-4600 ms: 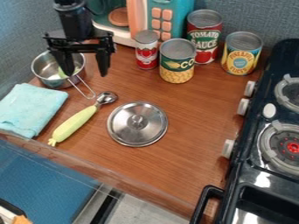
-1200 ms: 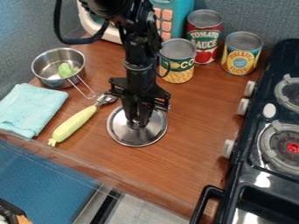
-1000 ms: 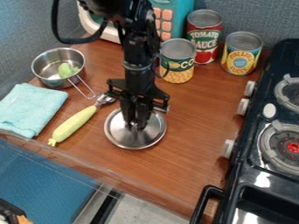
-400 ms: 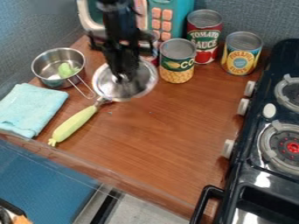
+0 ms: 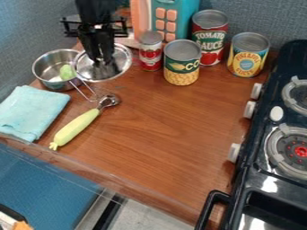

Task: Pick silver lid on table and cover the pot

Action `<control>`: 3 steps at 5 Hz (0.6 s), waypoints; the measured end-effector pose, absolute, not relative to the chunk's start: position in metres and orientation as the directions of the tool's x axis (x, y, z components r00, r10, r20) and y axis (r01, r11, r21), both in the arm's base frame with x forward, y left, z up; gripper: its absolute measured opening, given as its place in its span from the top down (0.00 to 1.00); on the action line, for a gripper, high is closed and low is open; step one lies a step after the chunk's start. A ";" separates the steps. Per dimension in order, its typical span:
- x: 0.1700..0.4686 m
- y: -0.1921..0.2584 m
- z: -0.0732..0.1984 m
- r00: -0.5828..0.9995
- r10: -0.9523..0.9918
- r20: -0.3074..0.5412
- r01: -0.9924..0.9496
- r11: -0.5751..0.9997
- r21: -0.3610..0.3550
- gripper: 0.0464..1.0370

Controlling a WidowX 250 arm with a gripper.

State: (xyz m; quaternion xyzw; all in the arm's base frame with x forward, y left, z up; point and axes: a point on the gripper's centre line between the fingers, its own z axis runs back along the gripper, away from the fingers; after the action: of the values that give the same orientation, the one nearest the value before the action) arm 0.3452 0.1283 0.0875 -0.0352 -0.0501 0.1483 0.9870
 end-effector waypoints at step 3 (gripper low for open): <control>0.355 0.178 0.072 0.917 0.395 0.054 -0.391 0.918 -0.073 0.76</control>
State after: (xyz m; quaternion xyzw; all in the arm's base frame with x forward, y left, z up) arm 0.3546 0.1776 0.0724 -0.0306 -0.0339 0.2006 0.9786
